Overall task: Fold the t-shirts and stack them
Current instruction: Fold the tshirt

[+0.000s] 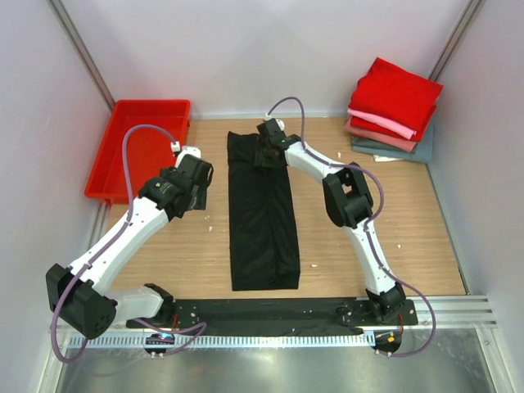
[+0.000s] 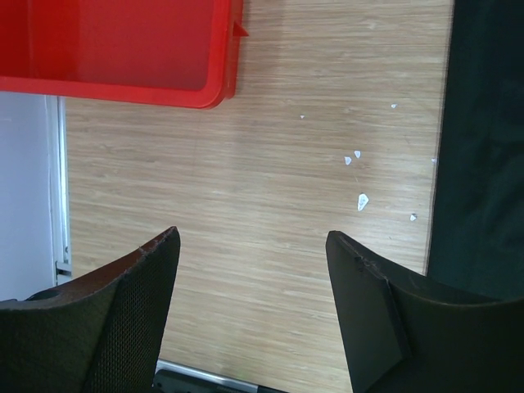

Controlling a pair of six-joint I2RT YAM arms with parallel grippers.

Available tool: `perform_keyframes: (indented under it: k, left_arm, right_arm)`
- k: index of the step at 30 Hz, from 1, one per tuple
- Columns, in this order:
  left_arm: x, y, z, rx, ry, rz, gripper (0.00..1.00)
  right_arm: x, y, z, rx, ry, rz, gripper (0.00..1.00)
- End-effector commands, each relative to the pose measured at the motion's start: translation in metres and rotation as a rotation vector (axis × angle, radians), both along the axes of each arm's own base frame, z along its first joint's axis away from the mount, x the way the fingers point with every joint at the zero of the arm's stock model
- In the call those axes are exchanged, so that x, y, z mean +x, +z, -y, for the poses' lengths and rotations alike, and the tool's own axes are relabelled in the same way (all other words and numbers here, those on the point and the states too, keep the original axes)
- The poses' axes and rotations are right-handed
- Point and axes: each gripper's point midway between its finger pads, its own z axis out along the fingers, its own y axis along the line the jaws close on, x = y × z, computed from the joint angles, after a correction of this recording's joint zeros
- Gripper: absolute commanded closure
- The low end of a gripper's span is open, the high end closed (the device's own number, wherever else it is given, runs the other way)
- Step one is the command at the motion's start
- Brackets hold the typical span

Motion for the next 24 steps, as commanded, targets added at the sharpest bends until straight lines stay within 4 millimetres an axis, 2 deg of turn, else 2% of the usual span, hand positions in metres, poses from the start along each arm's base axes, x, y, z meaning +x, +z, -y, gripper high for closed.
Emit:
perform_keyframes:
  k: [1, 3, 4, 6, 7, 9, 10, 12, 13, 16, 17, 18, 19, 20, 21, 22, 23, 24]
  left_arm:
    - [0.009, 0.006, -0.002, -0.004, 0.036, 0.053, 0.27]
    - [0.009, 0.005, -0.002, -0.001, 0.037, 0.050, 0.27]
    - [0.009, 0.004, -0.002, 0.000, 0.038, 0.049, 0.27]
    - [0.010, 0.004, -0.001, 0.003, 0.037, 0.046, 0.28]
    - [0.010, 0.003, -0.002, 0.005, 0.039, 0.045, 0.28]
    - [0.010, 0.001, -0.001, 0.007, 0.036, 0.038, 0.28]
    - [0.010, 0.001, -0.001, 0.009, 0.037, 0.036, 0.28]
    - [0.010, 0.000, -0.001, 0.009, 0.037, 0.033, 0.28]
    - [0.010, -0.001, -0.001, 0.008, 0.037, 0.032, 0.28]
    - [0.011, -0.001, -0.001, 0.013, 0.038, 0.028, 0.28]
    - [0.011, -0.002, -0.002, 0.019, 0.039, 0.025, 0.28]
    - [0.011, -0.001, -0.001, 0.017, 0.040, 0.027, 0.28]
    - [0.010, -0.002, -0.002, 0.020, 0.042, 0.023, 0.28]
    - [0.010, -0.002, -0.002, 0.021, 0.042, 0.024, 0.28]
    - [0.009, -0.002, -0.002, 0.019, 0.043, 0.023, 0.28]
    - [0.009, -0.001, -0.002, 0.013, 0.040, 0.025, 0.28]
    - [0.008, -0.001, -0.002, 0.012, 0.039, 0.023, 0.28]
    - [0.008, 0.000, -0.001, 0.006, 0.036, 0.026, 0.28]
  right_arm:
    - [0.017, -0.015, 0.007, -0.088, -0.024, -0.003, 0.55]
    - [0.022, -0.036, 0.019, -0.149, -0.064, -0.028, 0.55]
    - [0.031, -0.028, 0.019, -0.155, -0.082, -0.002, 0.55]
    - [0.042, -0.037, 0.031, -0.193, -0.138, 0.011, 0.55]
    - [0.052, -0.027, 0.029, -0.163, -0.153, 0.035, 0.55]
    - [0.058, -0.025, 0.021, -0.109, -0.134, 0.042, 0.53]
    - [0.066, -0.016, 0.016, -0.084, -0.115, 0.078, 0.51]
    - [0.068, 0.000, -0.001, -0.017, -0.046, 0.098, 0.44]
    - [0.074, 0.029, -0.011, 0.032, -0.002, 0.152, 0.42]
    - [0.076, 0.093, -0.021, 0.104, 0.047, 0.245, 0.33]
    - [0.074, 0.134, -0.017, 0.123, 0.049, 0.302, 0.30]
    - [0.068, 0.152, -0.014, 0.124, 0.050, 0.317, 0.28]
    - [0.056, 0.184, -0.003, 0.118, 0.035, 0.334, 0.27]
    - [0.046, 0.201, 0.005, 0.115, 0.024, 0.339, 0.27]
    - [0.030, 0.176, 0.016, 0.071, 0.015, 0.265, 0.27]
    - [0.016, 0.171, 0.026, 0.052, 0.005, 0.235, 0.29]
    - [-0.008, 0.212, 0.039, 0.097, -0.018, 0.278, 0.33]
    - [-0.033, 0.158, 0.052, 0.058, -0.028, 0.179, 0.35]
